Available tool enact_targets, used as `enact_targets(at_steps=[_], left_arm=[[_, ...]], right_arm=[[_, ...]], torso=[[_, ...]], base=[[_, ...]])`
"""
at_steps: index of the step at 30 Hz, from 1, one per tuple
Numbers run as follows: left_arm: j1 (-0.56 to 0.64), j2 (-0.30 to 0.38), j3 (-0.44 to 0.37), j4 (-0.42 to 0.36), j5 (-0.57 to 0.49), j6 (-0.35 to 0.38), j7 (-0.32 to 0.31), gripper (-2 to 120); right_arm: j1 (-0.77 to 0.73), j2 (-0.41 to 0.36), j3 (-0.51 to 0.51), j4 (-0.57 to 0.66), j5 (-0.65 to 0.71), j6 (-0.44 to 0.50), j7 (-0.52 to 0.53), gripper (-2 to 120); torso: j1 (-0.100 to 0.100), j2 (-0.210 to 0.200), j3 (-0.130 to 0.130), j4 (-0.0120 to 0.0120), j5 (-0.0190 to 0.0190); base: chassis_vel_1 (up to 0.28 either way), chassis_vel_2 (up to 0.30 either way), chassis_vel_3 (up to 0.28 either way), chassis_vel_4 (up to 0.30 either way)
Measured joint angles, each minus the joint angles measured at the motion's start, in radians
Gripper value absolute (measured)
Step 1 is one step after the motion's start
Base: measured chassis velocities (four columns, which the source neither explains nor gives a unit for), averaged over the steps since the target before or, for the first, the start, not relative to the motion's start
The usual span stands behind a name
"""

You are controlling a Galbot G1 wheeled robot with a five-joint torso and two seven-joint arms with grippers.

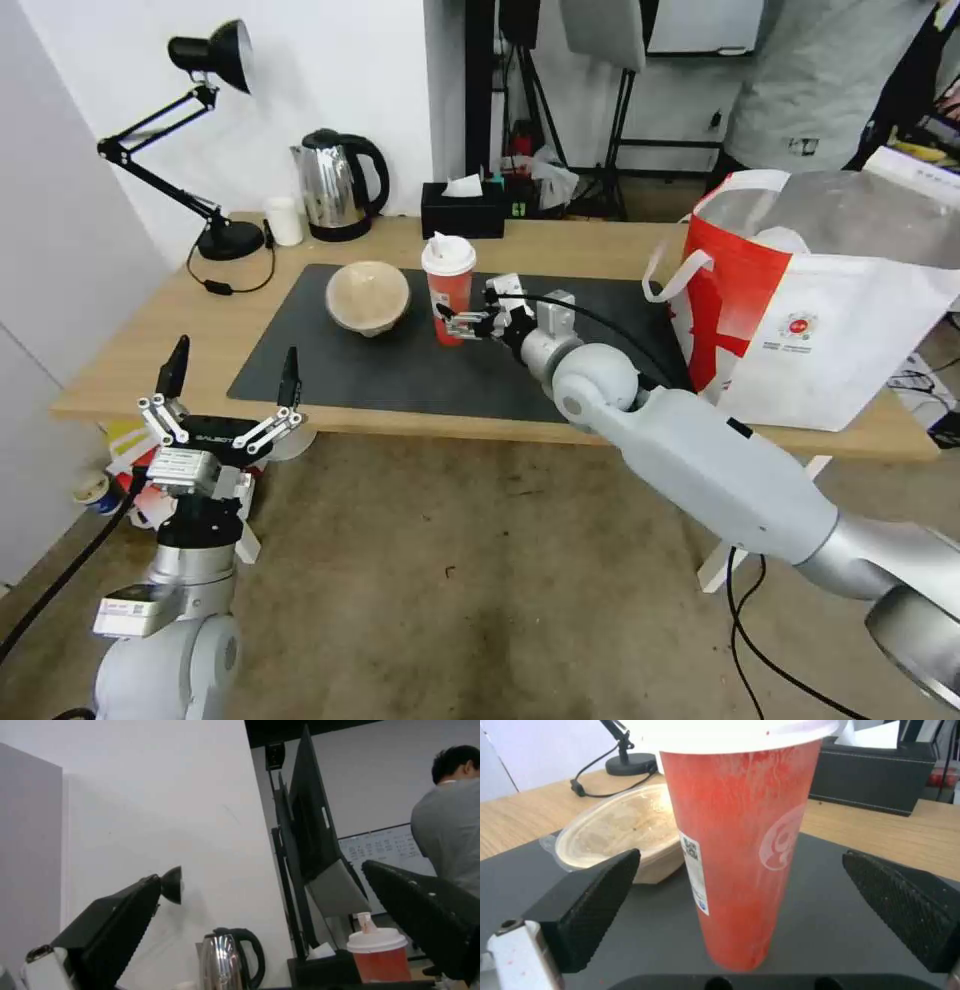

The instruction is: Pick up the trash from the table and place it into the takeout bag.

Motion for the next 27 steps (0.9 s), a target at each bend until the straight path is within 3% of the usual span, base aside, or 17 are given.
enact_targets(at_steps=[27], left_arm=[[0.003, -0.003, -0.005, -0.001, 0.000, -0.003, 0.001, 100]], right_arm=[[0.053, 0.057, -0.007, -0.123, -0.002, 0.022, -0.032, 100]], torso=[[0.000, 0.000, 0.000, 0.0000, 0.0000]], base=[[0.000, 0.000, 0.000, 0.000]])
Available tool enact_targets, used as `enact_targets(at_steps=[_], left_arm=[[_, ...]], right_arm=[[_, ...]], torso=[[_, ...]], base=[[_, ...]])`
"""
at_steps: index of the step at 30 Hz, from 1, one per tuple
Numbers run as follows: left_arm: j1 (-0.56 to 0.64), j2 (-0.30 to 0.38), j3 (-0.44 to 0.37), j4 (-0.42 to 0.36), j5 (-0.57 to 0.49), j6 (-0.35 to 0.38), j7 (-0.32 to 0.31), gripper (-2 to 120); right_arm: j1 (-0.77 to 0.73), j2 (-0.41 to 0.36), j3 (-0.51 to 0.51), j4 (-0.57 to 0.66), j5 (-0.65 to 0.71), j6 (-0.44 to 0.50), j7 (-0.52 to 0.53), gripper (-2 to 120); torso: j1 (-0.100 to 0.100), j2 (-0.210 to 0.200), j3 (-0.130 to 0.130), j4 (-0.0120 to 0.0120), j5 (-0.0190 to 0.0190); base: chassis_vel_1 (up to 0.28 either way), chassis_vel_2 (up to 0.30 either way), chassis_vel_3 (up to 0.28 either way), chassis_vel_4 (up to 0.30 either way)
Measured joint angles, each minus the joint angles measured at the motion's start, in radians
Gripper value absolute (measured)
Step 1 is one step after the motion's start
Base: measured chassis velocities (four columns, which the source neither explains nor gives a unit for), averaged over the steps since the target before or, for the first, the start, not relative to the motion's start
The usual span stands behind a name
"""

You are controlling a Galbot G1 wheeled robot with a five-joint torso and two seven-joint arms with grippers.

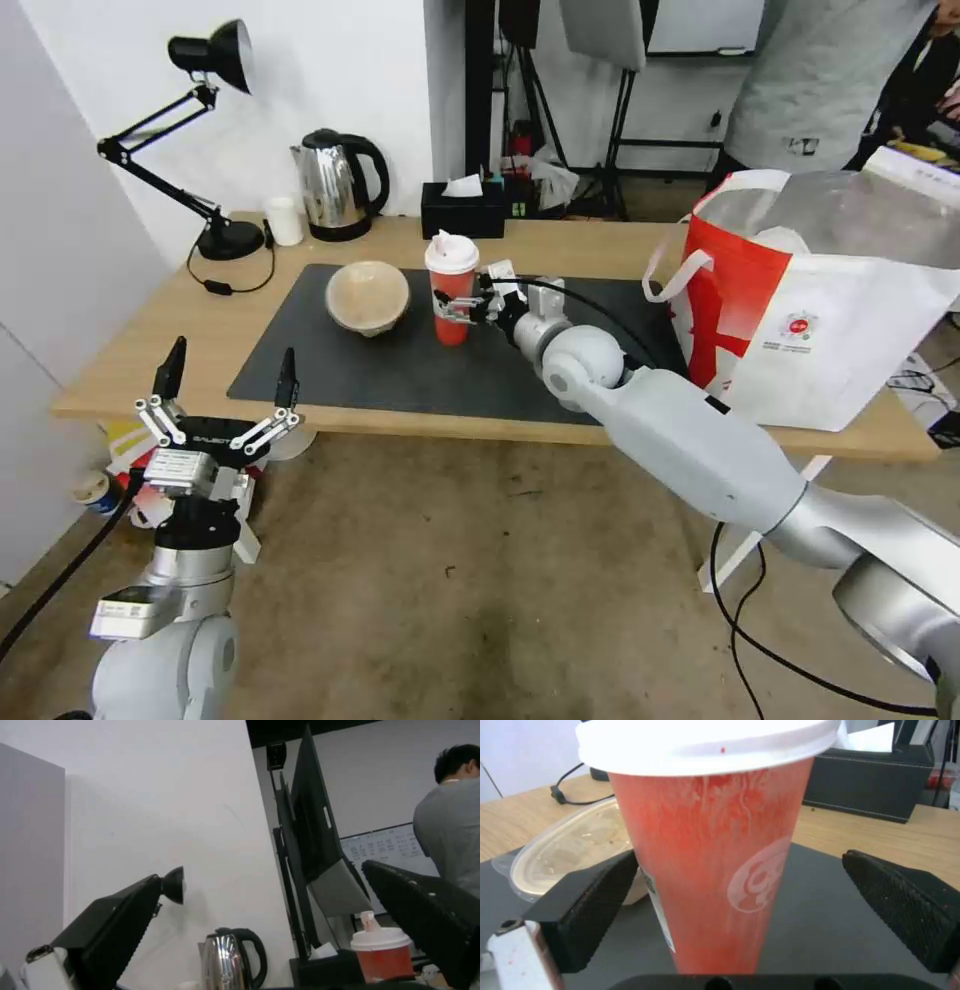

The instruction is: Pick up the trash from the table and place it into the takeout bag.

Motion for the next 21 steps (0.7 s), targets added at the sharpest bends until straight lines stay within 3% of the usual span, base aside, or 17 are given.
enact_targets(at_steps=[6, 21], left_arm=[[-0.001, 0.001, 0.000, 0.000, 0.000, 0.000, 0.000, 100], [-0.005, 0.007, 0.002, 0.000, 0.000, -0.001, 0.000, 100]], right_arm=[[-0.005, 0.006, 0.001, -0.001, 0.000, 0.003, -0.003, 93], [-0.008, -0.001, 0.001, 0.014, 0.005, 0.005, -0.024, 44]], torso=[[0.000, 0.000, 0.000, 0.0000, 0.0000], [0.000, 0.000, 0.000, 0.0000, 0.0000]], base=[[0.000, 0.000, 0.000, 0.000], [0.000, 0.000, 0.000, 0.000]])
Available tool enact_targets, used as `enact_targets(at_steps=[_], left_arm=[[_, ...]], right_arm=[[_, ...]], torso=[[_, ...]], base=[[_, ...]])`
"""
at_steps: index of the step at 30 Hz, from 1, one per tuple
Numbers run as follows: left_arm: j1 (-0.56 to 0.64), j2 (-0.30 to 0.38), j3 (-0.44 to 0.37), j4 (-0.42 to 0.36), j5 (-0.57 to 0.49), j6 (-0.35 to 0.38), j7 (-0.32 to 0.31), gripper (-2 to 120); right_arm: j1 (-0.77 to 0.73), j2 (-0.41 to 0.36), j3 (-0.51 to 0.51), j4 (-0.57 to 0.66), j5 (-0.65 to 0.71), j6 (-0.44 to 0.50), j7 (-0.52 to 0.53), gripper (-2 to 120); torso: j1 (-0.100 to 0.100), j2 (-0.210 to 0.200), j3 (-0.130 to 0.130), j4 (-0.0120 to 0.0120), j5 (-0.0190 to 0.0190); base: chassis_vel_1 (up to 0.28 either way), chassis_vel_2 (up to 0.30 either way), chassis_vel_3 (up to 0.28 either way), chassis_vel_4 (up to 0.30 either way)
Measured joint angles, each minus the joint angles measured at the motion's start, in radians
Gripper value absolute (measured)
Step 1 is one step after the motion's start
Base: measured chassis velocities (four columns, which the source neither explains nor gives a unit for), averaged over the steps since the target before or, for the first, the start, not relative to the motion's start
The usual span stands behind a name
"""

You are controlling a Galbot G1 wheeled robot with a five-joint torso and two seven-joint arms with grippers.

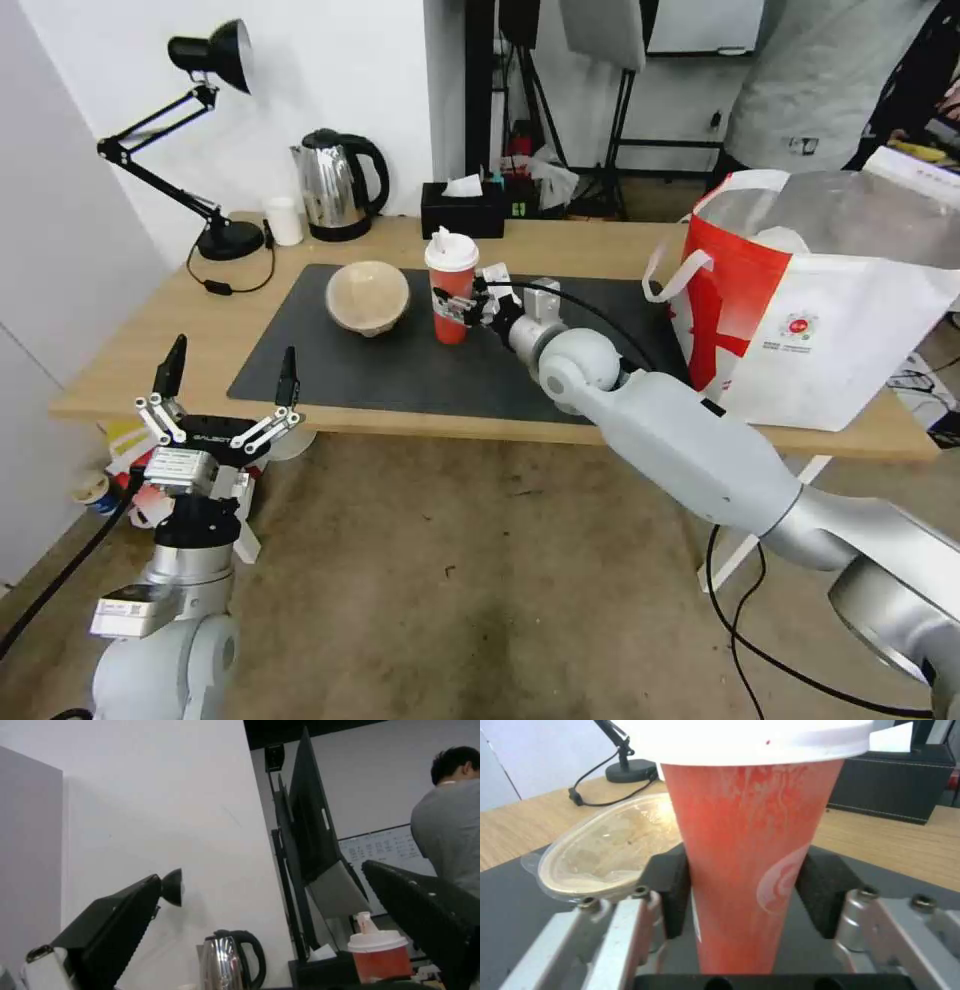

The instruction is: Pick up the trash from the table and place it into the takeout bag.

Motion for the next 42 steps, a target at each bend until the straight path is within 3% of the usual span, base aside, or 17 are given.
enact_targets(at_steps=[8, 16, 31, 42], left_arm=[[-0.004, 0.002, -0.001, 0.000, -0.001, 0.000, 0.000, 100], [-0.011, 0.003, 0.002, 0.009, -0.003, 0.000, 0.000, 100], [-0.018, 0.002, 0.018, 0.016, 0.017, 0.002, 0.000, 100], [-0.034, 0.012, 0.025, 0.043, 0.028, 0.006, -0.001, 100]], right_arm=[[-0.007, -0.006, 0.000, 0.009, 0.002, 0.001, -0.004, 27], [-0.003, -0.059, -0.001, 0.064, 0.022, -0.011, -0.001, 7], [0.002, -0.227, 0.000, 0.270, 0.069, -0.041, 0.020, 6], [-0.001, -0.400, 0.026, 0.508, 0.128, -0.065, 0.047, 6]], torso=[[0.000, 0.000, 0.000, 0.0000, 0.0000], [0.000, 0.000, 0.000, 0.0000, 0.0000], [0.000, 0.000, 0.000, 0.0001, 0.0002], [0.000, 0.000, 0.000, -0.0001, 0.0001]], base=[[0.000, 0.000, 0.000, 0.000], [0.000, 0.000, 0.000, 0.000], [0.000, 0.000, 0.000, 0.000], [0.000, 0.000, 0.000, 0.000]])
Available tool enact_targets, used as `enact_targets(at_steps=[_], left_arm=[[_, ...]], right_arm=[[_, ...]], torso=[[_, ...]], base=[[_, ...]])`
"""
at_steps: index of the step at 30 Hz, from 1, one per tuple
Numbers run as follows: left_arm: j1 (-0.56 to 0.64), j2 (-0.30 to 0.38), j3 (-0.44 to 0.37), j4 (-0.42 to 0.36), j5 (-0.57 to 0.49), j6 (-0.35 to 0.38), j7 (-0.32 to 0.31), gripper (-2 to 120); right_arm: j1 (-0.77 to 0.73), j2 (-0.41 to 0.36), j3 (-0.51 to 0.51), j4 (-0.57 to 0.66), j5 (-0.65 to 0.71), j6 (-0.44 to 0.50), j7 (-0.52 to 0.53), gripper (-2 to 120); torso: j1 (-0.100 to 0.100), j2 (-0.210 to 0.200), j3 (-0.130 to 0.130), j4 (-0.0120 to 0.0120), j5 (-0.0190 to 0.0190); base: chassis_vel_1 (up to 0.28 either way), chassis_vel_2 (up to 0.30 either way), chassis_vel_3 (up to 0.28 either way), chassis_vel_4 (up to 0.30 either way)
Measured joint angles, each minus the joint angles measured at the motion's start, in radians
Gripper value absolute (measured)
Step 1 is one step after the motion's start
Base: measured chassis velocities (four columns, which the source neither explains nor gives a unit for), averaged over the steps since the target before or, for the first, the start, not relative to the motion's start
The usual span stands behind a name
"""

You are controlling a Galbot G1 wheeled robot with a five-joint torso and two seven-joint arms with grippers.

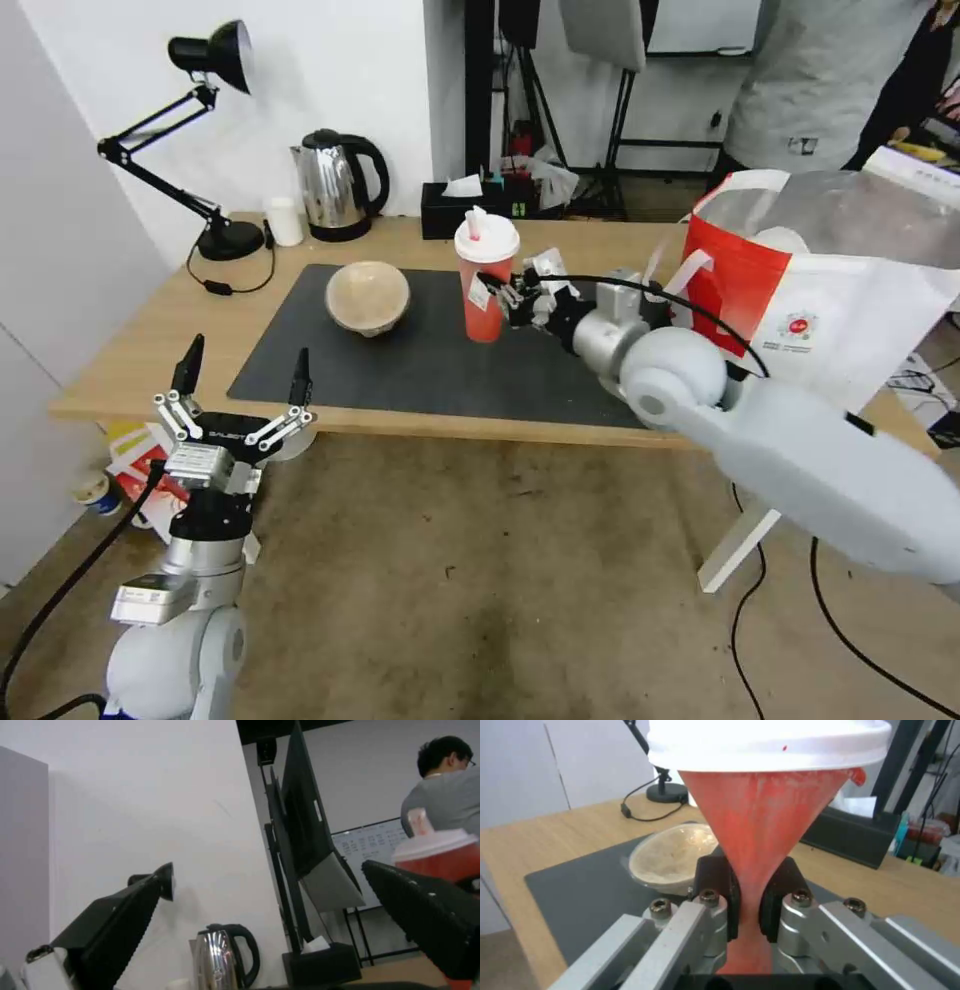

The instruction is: Pick up the trash from the table and place it into the takeout bag.

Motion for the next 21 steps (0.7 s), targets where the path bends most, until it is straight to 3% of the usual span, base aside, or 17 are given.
enact_targets(at_steps=[13, 16, 21], left_arm=[[-0.009, 0.001, 0.010, 0.014, 0.014, 0.002, -0.001, 100], [-0.016, 0.002, 0.017, 0.023, 0.017, 0.002, -0.001, 100], [-0.023, 0.000, 0.032, 0.038, 0.026, 0.001, -0.001, 100]], right_arm=[[-0.038, -0.146, 0.101, 0.162, 0.057, -0.007, 0.031, 6], [-0.067, -0.228, 0.151, 0.227, 0.083, -0.008, 0.027, 6], [-0.108, -0.301, 0.213, 0.280, 0.108, -0.008, 0.023, 6]], torso=[[0.000, 0.000, 0.000, 0.0001, 0.0000], [0.000, 0.000, 0.000, 0.0001, 0.0000], [0.000, 0.000, 0.000, 0.0001, 0.0000]], base=[[0.000, 0.000, 0.000, 0.000], [0.000, 0.000, 0.000, 0.000], [0.000, 0.000, 0.000, 0.000]])
